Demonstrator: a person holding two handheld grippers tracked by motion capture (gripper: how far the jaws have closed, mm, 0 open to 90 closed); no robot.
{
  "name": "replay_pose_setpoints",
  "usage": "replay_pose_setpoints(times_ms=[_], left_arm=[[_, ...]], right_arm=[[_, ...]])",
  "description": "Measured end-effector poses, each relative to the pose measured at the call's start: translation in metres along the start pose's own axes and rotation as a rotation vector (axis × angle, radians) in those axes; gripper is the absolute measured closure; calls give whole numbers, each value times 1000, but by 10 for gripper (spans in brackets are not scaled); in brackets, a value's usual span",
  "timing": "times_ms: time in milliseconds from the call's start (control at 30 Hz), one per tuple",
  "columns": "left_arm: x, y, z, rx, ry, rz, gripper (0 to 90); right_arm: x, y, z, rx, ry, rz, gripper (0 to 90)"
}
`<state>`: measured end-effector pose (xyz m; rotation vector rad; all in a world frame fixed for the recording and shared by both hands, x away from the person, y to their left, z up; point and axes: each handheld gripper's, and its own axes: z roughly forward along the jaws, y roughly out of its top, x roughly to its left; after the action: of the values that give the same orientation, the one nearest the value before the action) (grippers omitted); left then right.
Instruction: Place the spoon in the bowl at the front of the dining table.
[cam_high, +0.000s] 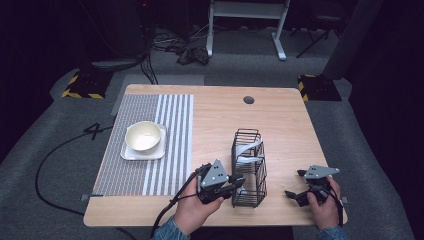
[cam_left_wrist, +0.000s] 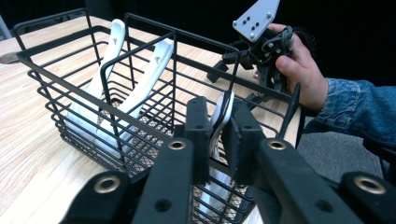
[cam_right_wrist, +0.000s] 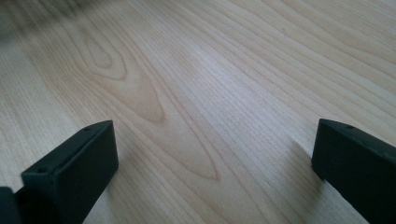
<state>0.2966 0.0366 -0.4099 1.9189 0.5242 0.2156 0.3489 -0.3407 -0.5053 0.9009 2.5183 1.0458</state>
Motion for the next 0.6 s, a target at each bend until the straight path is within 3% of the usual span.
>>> replay_pose_setpoints(times_ms=[467, 600], left_arm=[[1, 1, 3, -5, 4, 32, 845], [0, 9, 1, -32, -10, 36, 846]], right_arm=[[0, 0, 0, 0, 0, 0, 4], [0, 0, 0, 0, 0, 0, 4]])
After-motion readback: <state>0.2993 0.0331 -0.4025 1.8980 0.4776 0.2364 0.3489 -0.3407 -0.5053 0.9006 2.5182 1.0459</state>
